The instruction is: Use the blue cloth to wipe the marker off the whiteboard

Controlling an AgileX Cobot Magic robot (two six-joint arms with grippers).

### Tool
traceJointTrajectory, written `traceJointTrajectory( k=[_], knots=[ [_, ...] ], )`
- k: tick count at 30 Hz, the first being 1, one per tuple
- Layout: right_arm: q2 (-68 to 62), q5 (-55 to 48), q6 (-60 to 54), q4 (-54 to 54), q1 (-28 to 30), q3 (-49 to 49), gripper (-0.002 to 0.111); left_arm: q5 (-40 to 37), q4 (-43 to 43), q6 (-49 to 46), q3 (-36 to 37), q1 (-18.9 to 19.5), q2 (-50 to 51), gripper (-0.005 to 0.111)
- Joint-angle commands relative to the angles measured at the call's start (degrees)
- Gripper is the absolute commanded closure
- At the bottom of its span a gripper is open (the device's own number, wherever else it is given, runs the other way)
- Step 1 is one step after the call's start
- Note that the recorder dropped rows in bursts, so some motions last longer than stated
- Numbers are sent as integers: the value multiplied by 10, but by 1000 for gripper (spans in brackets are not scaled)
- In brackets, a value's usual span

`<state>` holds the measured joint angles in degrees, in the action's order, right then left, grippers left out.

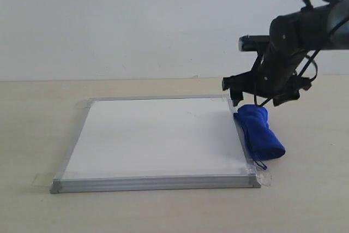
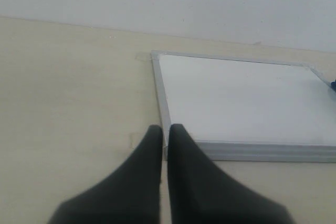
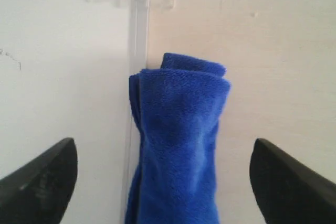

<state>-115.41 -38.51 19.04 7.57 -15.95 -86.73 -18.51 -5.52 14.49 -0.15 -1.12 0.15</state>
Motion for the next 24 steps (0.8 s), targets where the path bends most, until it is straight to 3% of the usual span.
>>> traceJointTrajectory(
  k=[1, 2, 7, 15, 24],
  knots=[
    [75, -82, -9, 70, 0, 1, 43, 5, 0, 6, 2, -1, -1, 103],
    [100, -103, -24, 73, 0, 17, 59, 5, 0, 6, 2, -1, -1, 103],
    [192, -27, -22, 67, 0, 136, 109, 5, 0, 6, 2, -1, -1, 103],
    [357, 160, -14, 11, 0, 336, 108, 5, 0, 6, 2, -1, -1, 103],
    [201, 168, -29, -2, 1, 256, 108, 5, 0, 6, 2, -1, -1, 103]
  ],
)
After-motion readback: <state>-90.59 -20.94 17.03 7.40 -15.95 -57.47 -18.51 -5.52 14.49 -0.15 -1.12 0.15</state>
